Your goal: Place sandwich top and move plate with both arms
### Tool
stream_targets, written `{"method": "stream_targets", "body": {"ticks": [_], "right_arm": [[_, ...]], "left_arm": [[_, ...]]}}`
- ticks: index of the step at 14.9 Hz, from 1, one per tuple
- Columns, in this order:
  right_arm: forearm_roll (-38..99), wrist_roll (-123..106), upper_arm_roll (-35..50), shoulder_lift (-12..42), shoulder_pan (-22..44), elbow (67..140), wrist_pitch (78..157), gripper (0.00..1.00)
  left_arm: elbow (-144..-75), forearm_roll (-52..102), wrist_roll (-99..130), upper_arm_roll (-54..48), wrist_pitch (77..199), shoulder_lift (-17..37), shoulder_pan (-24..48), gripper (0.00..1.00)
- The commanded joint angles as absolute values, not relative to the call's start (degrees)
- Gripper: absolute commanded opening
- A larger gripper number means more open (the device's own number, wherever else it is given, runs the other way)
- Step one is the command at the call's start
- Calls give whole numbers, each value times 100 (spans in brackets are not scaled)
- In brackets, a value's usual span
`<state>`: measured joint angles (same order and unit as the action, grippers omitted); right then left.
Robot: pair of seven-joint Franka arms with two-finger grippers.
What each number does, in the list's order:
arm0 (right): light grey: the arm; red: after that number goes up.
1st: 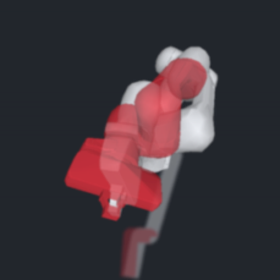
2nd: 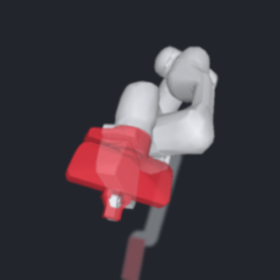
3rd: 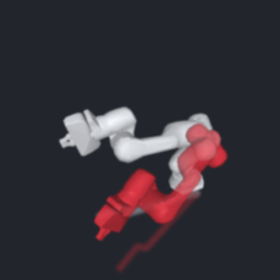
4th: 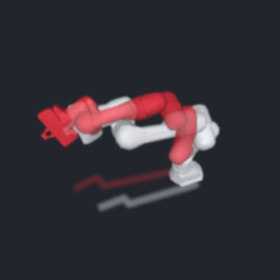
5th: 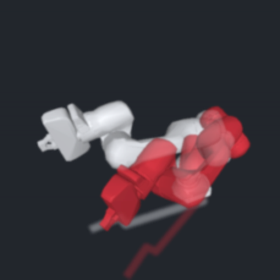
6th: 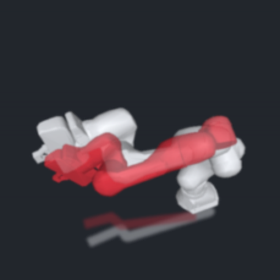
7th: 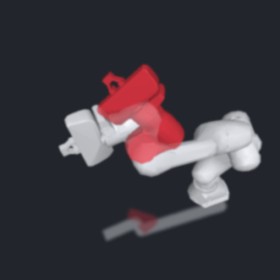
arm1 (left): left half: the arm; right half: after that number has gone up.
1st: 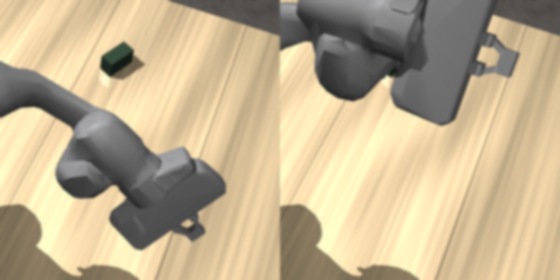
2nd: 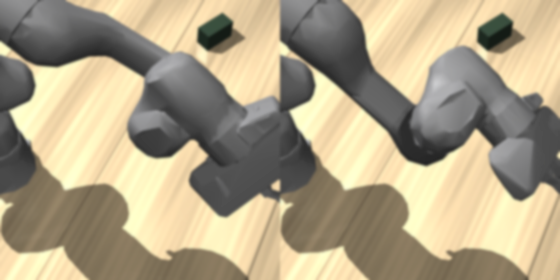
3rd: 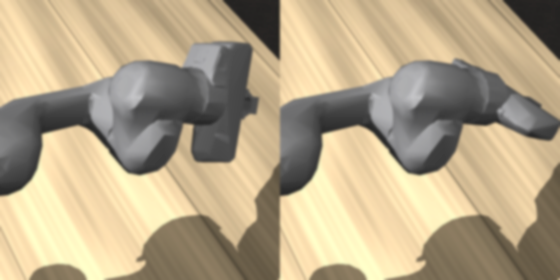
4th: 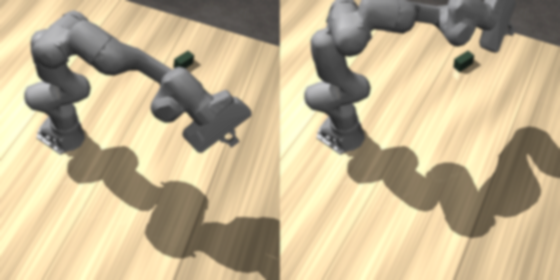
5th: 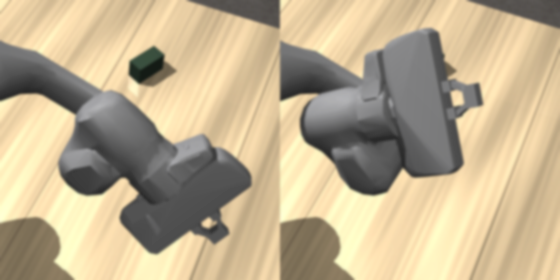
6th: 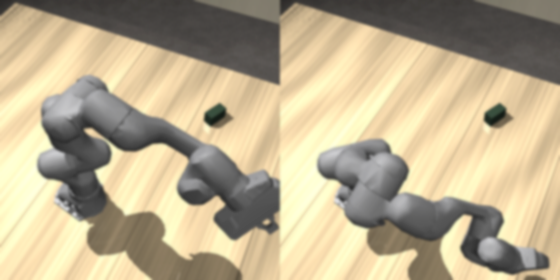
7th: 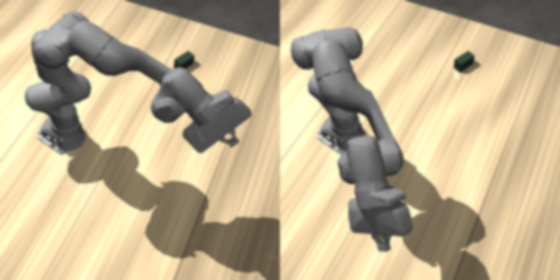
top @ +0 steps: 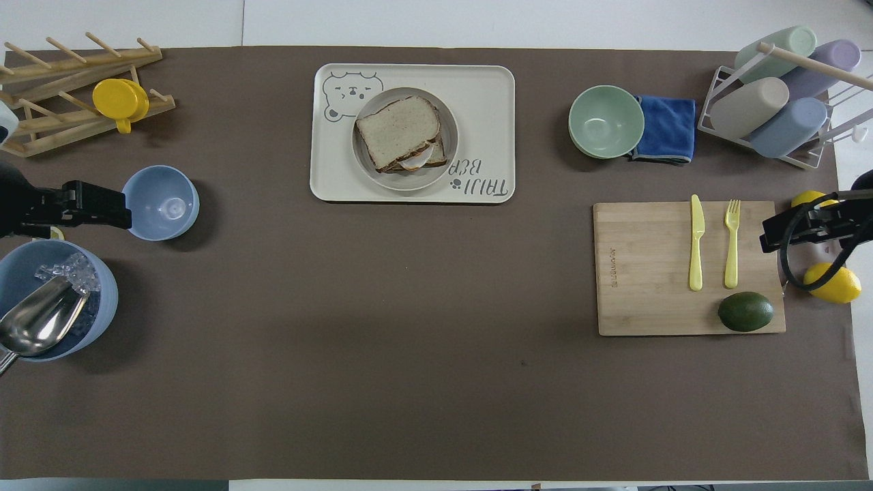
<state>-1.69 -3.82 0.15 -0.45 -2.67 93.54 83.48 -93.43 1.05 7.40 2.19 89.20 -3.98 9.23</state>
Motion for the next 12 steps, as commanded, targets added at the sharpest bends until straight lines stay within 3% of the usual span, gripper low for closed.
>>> {"method": "stream_targets", "body": {"ticks": [1, 12], "right_arm": [[-167, -510, -9, -185, -264, 9492, 8341, 100], [-167, -510, -9, -185, -264, 9492, 8341, 100]], "left_arm": [[-9404, 149, 615, 211, 8983, -439, 888, 100], [-9413, 149, 615, 176, 8824, -475, 888, 100]]}}
